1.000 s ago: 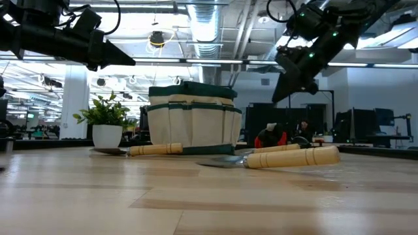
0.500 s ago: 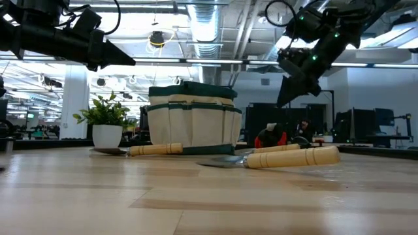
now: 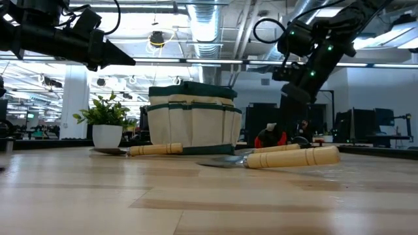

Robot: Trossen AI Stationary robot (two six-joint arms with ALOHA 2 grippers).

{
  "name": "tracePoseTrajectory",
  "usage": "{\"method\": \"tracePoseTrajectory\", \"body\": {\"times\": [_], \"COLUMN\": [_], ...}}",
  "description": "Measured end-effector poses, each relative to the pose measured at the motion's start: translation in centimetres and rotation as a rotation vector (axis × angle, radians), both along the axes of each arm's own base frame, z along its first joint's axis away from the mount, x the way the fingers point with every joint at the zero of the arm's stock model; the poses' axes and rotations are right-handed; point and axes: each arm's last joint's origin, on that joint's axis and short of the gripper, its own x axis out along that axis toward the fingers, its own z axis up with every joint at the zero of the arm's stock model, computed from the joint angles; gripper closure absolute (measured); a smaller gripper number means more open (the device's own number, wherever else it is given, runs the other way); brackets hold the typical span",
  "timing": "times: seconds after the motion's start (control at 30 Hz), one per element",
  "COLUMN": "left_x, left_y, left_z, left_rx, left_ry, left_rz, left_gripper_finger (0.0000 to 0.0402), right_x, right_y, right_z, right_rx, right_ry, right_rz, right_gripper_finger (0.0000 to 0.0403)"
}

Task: Pick & Place Garden tools in Gardening bag
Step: Put the gloves into the gardening bag

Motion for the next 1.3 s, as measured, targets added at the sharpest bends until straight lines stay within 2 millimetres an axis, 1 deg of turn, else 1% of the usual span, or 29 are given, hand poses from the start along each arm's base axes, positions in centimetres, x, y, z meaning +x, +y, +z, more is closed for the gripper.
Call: {"method": "tracePoseTrajectory", "body": {"times": [0.13,0.27,0.7,0.9,1.03,1.2,1.3], "left_x": [0.0,0.0,0.0,0.0,0.0,0.0,0.0], "left_y": [0.0,0.0,0.0,0.0,0.0,0.0,0.0], "left_z": [0.0,0.0,0.0,0.0,0.0,0.0,0.0], "left_rx": [0.000,0.000,0.000,-0.001,-0.001,-0.001,-0.001], "left_ry": [0.000,0.000,0.000,0.000,0.000,0.000,-0.001], "left_rz": [0.000,0.000,0.000,0.000,0.000,0.000,0.000], "left_gripper_finger": [0.0400,0.0400,0.0400,0.0400,0.0400,0.0400,0.0400], "right_x": [0.1,0.1,0.2,0.2,0.5,0.9,1.4], "right_y": [0.0,-0.2,-0.1,-0.2,-0.5,-0.8,-1.0], "right_z": [0.1,0.2,0.2,0.2,-1.0,-2.8,-3.3], "right_rx": [-0.068,-0.075,-0.059,-0.066,-0.053,-0.096,-0.103], "right_ry": [0.020,0.008,-0.009,-0.012,0.031,0.120,0.105], "right_rz": [0.004,-0.001,-0.026,-0.033,-0.074,-0.110,-0.107], "right_gripper_finger": [0.0175,0.0157,0.0176,0.0177,0.0178,0.0178,0.0178]}}
